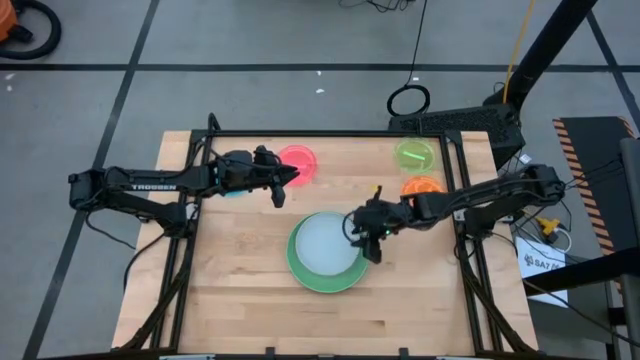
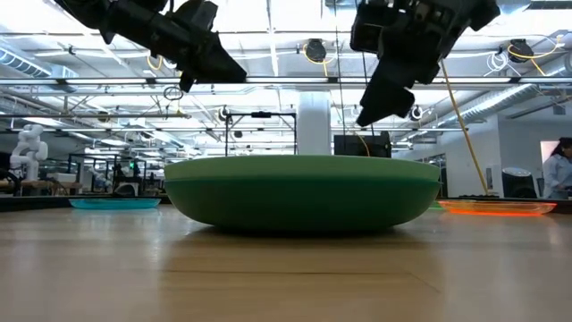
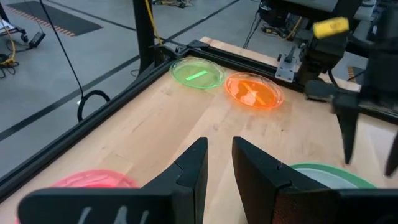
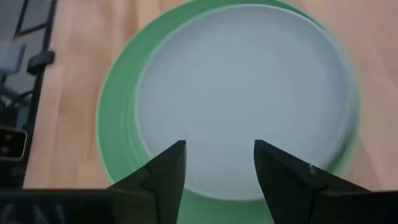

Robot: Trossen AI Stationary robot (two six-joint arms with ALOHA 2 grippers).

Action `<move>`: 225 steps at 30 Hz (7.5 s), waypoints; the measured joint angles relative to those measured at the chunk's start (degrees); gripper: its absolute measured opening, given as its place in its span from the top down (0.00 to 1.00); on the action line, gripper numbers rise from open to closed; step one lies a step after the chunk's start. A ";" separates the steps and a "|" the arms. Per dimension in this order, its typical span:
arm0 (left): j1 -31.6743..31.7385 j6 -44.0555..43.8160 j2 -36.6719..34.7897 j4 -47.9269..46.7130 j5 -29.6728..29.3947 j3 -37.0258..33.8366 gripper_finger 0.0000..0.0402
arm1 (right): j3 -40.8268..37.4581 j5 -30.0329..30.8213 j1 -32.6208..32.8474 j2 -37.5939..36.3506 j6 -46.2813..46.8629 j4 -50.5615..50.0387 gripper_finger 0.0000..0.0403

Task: Stack plastic plates
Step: Stack the orange transparent plate on the blue plate, then stack the green transparent plate on the orange transparent plate

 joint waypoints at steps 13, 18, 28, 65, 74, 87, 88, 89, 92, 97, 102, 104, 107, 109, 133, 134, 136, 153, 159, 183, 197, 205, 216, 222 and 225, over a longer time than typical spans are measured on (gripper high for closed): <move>0.03 1.44 0.00 0.09 -0.09 0.00 0.80 | 0.03 8.81 -11.00 -3.26 20.99 -38.20 0.58; 0.44 2.45 0.00 0.13 -0.17 0.00 0.80 | -0.02 12.20 -15.83 -0.34 22.97 -44.97 0.58; 0.76 3.22 0.00 0.40 -0.36 0.00 0.80 | 0.00 12.46 -22.00 8.74 15.72 -40.62 0.58; 0.76 3.07 0.00 0.18 -0.33 0.00 0.80 | -6.44 15.06 -23.43 8.24 15.13 -30.86 0.95; 0.68 2.83 0.00 0.20 -0.33 0.00 0.80 | -6.19 14.97 -22.42 6.69 13.61 -30.95 0.98; 0.60 4.40 -0.07 5.10 -0.29 -0.02 0.80 | 5.30 18.50 -14.41 4.81 3.90 -34.00 1.00; 0.61 4.59 -0.12 5.36 -0.28 -0.02 0.80 | 6.53 18.94 -13.50 4.77 3.05 -34.11 1.00; 0.61 4.62 -0.13 5.65 -0.28 -0.02 0.80 | 7.82 19.66 -12.49 4.79 2.25 -34.24 1.00; 0.61 4.73 -0.13 6.07 -0.28 -0.02 0.80 | 11.43 21.05 -9.51 4.87 -0.20 -33.67 1.00; 0.61 5.91 -0.43 6.18 -0.27 -0.02 0.80 | 14.96 21.01 -4.32 4.84 -8.18 -30.56 1.00; 0.66 7.21 -3.27 5.67 -0.28 -0.02 0.80 | 15.58 20.89 1.32 4.84 -18.71 -25.51 1.00; 0.66 7.75 -5.10 4.41 -0.28 -0.02 0.80 | 15.58 20.92 3.08 4.84 -22.35 -23.25 1.00; 0.66 7.83 -7.77 2.39 -0.28 -0.02 0.80 | 15.58 20.79 5.21 4.86 -28.48 -21.05 1.00; 0.66 7.79 -9.50 0.48 -0.28 -0.02 0.80 | 15.58 20.77 6.50 5.31 -32.21 -18.94 1.00; -0.22 7.39 -12.94 -3.38 -0.22 -0.02 0.80 | 19.87 6.87 11.23 20.55 -36.64 -13.26 0.99; -0.22 7.39 -12.94 -3.38 -0.22 -0.02 0.80 | 19.87 6.37 11.23 20.74 -36.36 -13.30 0.99; -0.22 7.41 -12.94 -3.38 -0.22 -0.02 0.80 | 19.87 5.83 11.00 20.75 -35.62 -13.29 0.98; -0.22 7.01 -12.92 -5.08 -0.24 -0.02 0.80 | 19.87 6.11 8.65 19.06 -29.73 -19.29 0.70; -0.18 4.55 -12.74 -6.06 -0.40 -0.02 0.80 | 19.87 10.04 5.98 16.09 -27.42 -26.86 0.71; 9.65 -8.98 -0.50 -11.02 -1.91 -0.02 0.80 | -5.85 16.30 -10.50 -13.99 -42.64 6.39 0.83; 12.63 -0.54 10.13 -25.97 1.14 15.01 0.80 | -6.62 0.16 -20.72 -14.53 -49.60 11.24 0.88; 15.04 4.36 13.28 -37.07 -0.09 21.57 0.80 | -13.99 -3.12 -24.44 -17.06 -52.02 18.46 0.94; 17.66 5.35 13.27 -38.73 -0.26 21.66 0.80 | -15.82 15.20 -35.58 -17.16 -19.09 11.82 0.99; 17.68 6.08 13.25 -35.71 -0.26 21.66 0.80 | -15.00 16.26 -44.12 -16.68 -4.13 -0.07 0.99; 17.64 6.73 13.25 -34.55 -0.24 21.66 0.80 | -11.50 15.11 -45.88 -14.91 -3.74 -7.37 1.00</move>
